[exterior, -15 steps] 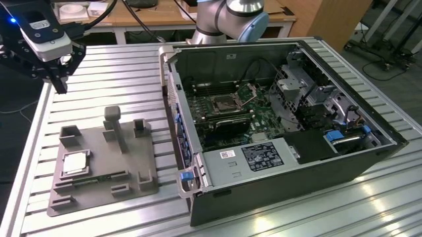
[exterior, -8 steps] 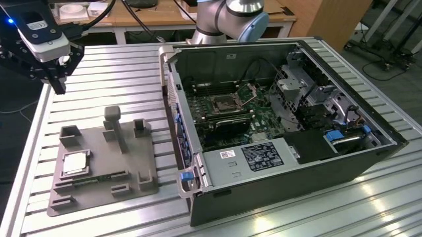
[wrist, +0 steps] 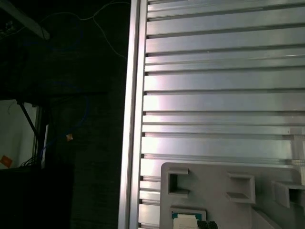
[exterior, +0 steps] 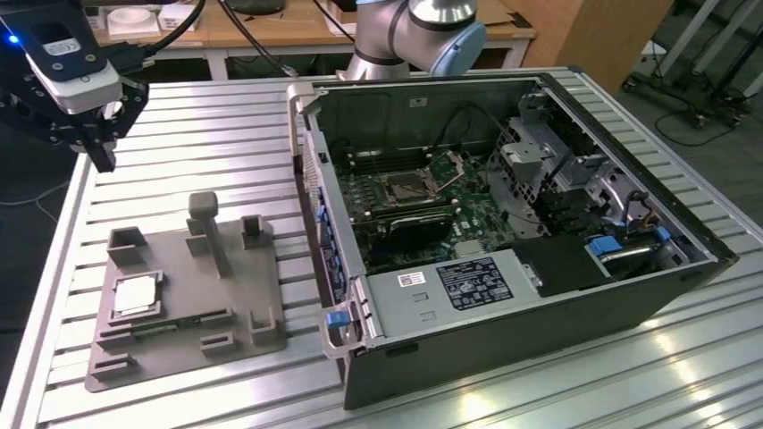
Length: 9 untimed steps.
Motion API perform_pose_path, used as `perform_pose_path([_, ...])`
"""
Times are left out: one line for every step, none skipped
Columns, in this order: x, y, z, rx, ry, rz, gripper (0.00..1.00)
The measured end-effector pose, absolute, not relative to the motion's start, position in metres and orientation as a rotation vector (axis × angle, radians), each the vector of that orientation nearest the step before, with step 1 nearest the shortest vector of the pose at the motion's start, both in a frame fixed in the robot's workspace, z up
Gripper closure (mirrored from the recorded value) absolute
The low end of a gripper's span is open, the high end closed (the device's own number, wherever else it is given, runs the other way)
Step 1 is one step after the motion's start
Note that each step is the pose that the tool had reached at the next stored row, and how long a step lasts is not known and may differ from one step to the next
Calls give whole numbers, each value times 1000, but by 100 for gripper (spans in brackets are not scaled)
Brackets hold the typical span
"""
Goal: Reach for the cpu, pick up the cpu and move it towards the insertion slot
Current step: 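Reach for the cpu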
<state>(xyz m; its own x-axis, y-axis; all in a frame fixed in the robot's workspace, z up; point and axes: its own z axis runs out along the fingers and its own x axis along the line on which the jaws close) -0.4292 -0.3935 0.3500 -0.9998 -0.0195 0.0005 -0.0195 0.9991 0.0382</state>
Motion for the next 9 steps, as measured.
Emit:
perform_pose_path([-430, -394, 350, 31, -3140, -60, 89])
perform_pose_path([-430, -394, 350, 31, -3140, -60, 89])
perform_pose_path([-430, -394, 350, 31, -3140, -60, 89])
perform_pose_path([-431, -394, 350, 31, -3140, -60, 89])
perform_pose_path([-431, -394, 350, 31, -3140, -60, 89])
perform_pose_path([-432, -394, 349, 31, -3140, -60, 89])
perform_pose_path([-432, -394, 349, 31, -3140, -60, 89])
perform_pose_path([-432, -394, 349, 31, -3140, -60, 89])
perform_pose_path([-433, -394, 349, 31, -3140, -60, 89])
